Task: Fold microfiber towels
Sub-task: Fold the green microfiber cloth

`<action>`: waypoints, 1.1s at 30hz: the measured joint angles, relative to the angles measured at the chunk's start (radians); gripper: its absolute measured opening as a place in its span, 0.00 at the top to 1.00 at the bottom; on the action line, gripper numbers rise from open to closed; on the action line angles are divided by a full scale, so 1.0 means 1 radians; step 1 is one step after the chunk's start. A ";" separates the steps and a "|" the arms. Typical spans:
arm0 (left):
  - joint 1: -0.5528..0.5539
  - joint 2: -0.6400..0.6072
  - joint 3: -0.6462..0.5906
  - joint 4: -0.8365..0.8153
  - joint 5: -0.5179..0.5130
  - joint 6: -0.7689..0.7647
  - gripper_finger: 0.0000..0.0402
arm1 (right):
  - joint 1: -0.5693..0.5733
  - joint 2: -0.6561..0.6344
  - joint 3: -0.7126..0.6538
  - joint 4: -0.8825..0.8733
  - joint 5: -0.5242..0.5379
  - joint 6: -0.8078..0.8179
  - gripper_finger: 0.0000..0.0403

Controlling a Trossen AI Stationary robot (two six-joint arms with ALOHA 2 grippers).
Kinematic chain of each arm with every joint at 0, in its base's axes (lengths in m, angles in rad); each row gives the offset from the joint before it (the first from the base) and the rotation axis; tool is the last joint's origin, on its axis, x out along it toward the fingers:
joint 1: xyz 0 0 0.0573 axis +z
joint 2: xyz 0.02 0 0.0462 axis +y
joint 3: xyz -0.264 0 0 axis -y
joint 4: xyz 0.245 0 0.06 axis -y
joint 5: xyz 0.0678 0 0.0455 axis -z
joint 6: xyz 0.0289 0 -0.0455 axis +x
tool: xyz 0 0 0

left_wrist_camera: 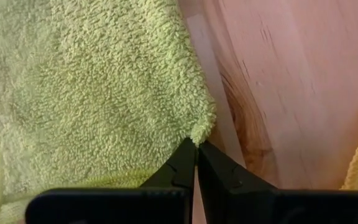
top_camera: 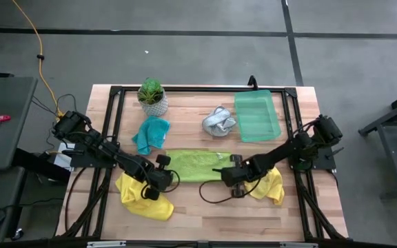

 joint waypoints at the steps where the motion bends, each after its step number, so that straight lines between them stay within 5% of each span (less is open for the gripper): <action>1: 0.001 -0.005 0.003 -0.002 0.012 -0.019 0.99 | -0.001 -0.006 0.002 -0.003 -0.010 0.025 0.97; 14: 0.031 -0.164 0.014 -0.038 0.071 -0.229 0.99 | -0.036 -0.165 0.017 -0.102 -0.164 0.236 1.00; 33: 0.208 -0.179 0.006 -0.055 -0.056 -0.480 0.99 | -0.226 -0.180 0.018 -0.206 -0.093 0.537 1.00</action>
